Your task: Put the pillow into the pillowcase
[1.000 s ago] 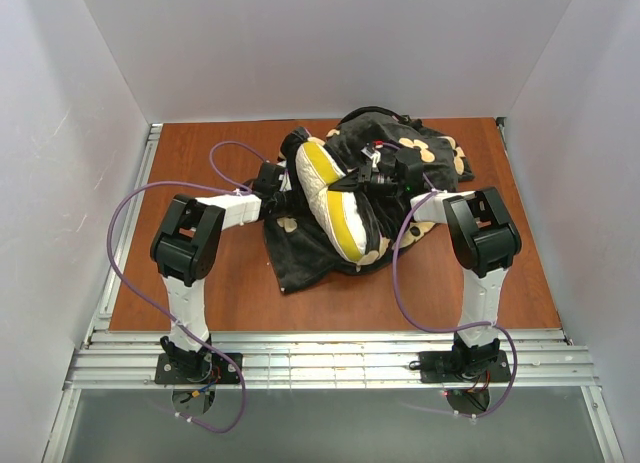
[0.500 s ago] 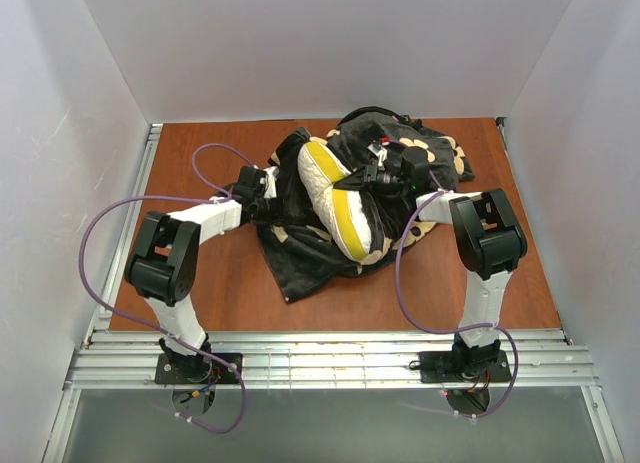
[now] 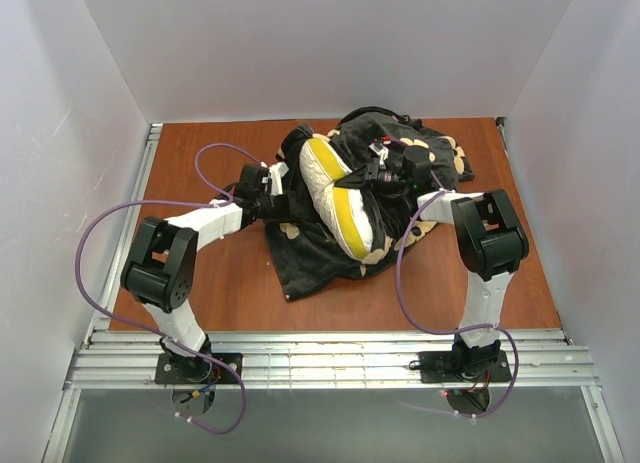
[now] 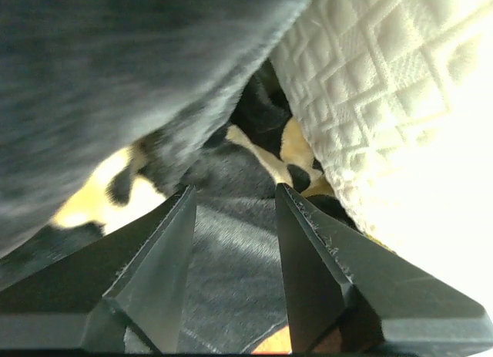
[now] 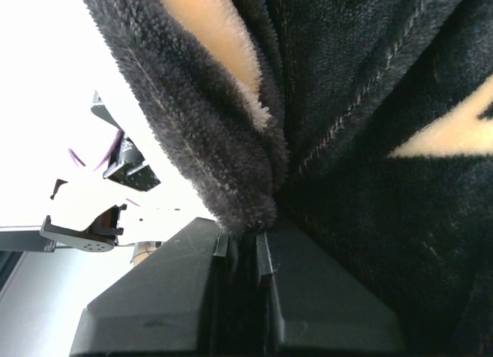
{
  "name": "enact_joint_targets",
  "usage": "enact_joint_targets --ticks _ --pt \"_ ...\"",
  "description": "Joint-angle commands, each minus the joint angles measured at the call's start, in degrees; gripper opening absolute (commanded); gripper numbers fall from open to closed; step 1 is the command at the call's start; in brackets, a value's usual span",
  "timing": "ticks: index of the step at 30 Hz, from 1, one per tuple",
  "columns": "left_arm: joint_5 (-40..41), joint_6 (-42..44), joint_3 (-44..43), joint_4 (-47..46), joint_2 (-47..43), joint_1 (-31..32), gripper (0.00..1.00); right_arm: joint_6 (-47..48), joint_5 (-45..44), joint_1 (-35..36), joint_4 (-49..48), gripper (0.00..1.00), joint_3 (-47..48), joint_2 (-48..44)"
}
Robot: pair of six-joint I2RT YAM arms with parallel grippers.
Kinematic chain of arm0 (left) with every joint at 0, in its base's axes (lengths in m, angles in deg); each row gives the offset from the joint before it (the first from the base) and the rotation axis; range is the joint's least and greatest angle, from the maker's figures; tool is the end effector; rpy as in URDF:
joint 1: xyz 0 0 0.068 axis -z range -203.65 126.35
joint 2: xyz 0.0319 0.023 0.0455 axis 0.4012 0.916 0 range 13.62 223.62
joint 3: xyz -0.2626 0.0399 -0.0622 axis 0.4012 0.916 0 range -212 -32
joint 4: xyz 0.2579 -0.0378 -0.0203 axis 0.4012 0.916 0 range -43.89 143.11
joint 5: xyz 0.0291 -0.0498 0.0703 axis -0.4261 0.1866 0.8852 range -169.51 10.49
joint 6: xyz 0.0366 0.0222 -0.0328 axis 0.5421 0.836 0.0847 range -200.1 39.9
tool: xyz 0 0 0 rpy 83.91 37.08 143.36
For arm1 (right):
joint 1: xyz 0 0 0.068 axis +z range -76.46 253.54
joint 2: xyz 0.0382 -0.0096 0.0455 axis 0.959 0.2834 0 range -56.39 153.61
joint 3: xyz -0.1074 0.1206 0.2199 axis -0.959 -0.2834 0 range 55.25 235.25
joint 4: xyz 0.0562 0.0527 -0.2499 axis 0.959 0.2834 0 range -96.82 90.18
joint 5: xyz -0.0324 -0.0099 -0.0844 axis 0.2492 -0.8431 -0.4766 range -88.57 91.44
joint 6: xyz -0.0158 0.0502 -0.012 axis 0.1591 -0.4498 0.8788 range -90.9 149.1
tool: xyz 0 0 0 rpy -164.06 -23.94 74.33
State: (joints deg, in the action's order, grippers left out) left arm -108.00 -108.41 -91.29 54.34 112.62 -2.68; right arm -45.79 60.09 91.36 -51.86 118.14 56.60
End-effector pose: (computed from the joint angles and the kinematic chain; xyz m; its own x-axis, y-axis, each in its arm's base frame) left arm 0.3287 -0.1443 0.1857 -0.9012 -0.1010 -0.4216 0.2107 0.7478 -0.6296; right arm 0.3892 0.1571 0.1988 -0.9575 0.2197 -0.1869 -0.1715 0.0873 0.9813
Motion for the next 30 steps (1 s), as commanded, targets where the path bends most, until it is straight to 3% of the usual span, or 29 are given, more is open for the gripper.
enact_joint_targets --ticks 1,9,16,23,27,30 --pt "0.89 -3.31 -1.88 -2.07 1.45 1.96 0.40 -3.32 0.23 0.28 -3.21 0.01 1.44 -3.13" --pt "0.36 -9.83 -3.91 -9.97 6.99 3.28 0.44 -5.88 0.50 0.90 -5.67 0.01 0.65 -3.65" --pt "2.21 -11.85 -2.41 -15.70 8.05 3.81 0.61 -8.16 0.41 1.60 -7.87 0.01 -0.14 -3.92" --pt "11.60 -13.61 -6.45 -11.31 12.44 6.10 0.63 -17.12 -0.64 2.83 -17.80 0.01 -1.90 -4.00" --pt "21.87 -10.73 -13.20 -6.93 19.36 8.72 0.63 -20.73 -1.61 3.27 -20.97 0.01 -2.60 -4.79" --pt "24.09 -8.43 -15.59 -3.93 21.84 9.26 0.58 -21.79 -1.70 3.18 -21.85 0.01 -3.04 -5.67"
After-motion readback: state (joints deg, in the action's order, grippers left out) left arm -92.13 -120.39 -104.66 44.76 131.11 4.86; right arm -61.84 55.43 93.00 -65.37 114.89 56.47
